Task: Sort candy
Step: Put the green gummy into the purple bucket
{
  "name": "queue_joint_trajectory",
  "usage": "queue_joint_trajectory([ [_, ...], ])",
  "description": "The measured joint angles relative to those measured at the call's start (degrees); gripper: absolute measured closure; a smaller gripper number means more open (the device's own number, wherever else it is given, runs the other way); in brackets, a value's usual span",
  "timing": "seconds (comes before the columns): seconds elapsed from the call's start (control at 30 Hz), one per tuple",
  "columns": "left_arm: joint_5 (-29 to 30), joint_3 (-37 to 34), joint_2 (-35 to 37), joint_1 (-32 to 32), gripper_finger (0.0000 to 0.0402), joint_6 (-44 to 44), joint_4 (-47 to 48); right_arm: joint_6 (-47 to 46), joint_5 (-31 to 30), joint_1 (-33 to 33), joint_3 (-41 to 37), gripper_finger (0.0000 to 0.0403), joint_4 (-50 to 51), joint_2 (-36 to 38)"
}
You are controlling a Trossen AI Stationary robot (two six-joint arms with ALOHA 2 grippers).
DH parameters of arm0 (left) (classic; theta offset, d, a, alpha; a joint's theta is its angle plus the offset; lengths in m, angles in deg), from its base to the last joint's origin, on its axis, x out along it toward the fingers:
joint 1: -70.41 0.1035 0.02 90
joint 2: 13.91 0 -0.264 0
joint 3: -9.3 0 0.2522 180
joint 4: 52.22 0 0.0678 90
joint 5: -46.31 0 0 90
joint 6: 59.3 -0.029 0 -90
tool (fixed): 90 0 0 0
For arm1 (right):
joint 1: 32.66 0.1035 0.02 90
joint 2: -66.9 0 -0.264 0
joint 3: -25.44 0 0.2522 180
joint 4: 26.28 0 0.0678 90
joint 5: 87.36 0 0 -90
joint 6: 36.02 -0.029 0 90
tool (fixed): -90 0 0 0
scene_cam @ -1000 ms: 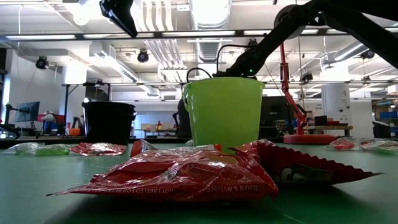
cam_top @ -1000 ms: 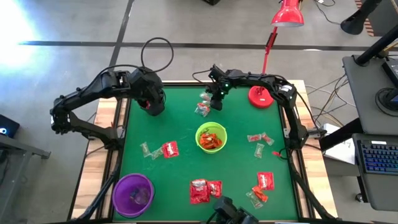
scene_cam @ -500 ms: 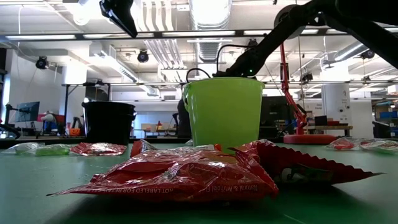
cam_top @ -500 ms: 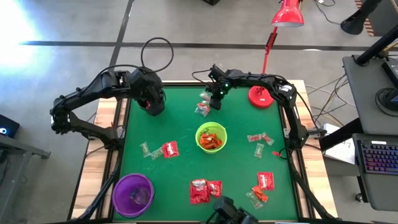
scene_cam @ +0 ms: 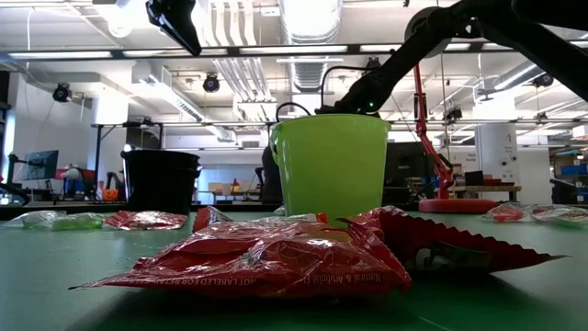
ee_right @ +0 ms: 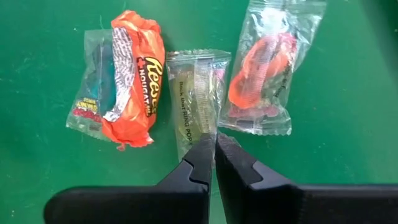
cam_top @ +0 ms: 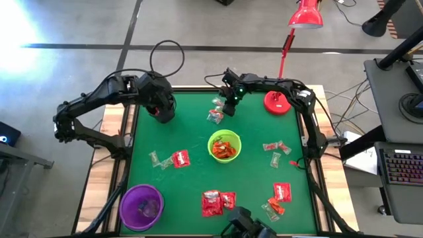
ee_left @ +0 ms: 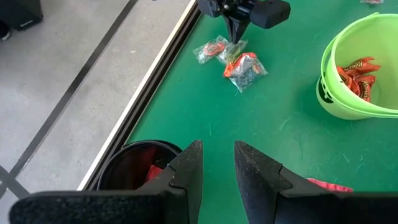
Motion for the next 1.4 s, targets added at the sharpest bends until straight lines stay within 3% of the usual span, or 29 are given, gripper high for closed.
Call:
queue_joint_trajectory([
  [0.2, 0.00, 0.01, 0.00, 0.01, 0.0326, -0.08, 0.11, 0.04, 0.14, 0.02, 0.00, 0.0381, 1.27, 0.09],
  [0.53, -0.02, 0.01, 0.00, 0.02, 0.0326, 0.22, 0.09, 0.86, 0.01, 0.02, -0.04, 0.0299, 0.81, 1.76],
  [0.8, -0.02, -0.01, 0.00, 0.02, 0.0326, 0.22, 0.09, 3.00, 0.08, 0.04, -0.04, 0.0261, -0.22, 2.62],
  [1.4, -0.02, 0.01, 0.00, 0.01, 0.0326, -0.22, 0.99, 5.62, 0.30, 1.55, -0.04, 0.0250, -1.89, 1.75],
])
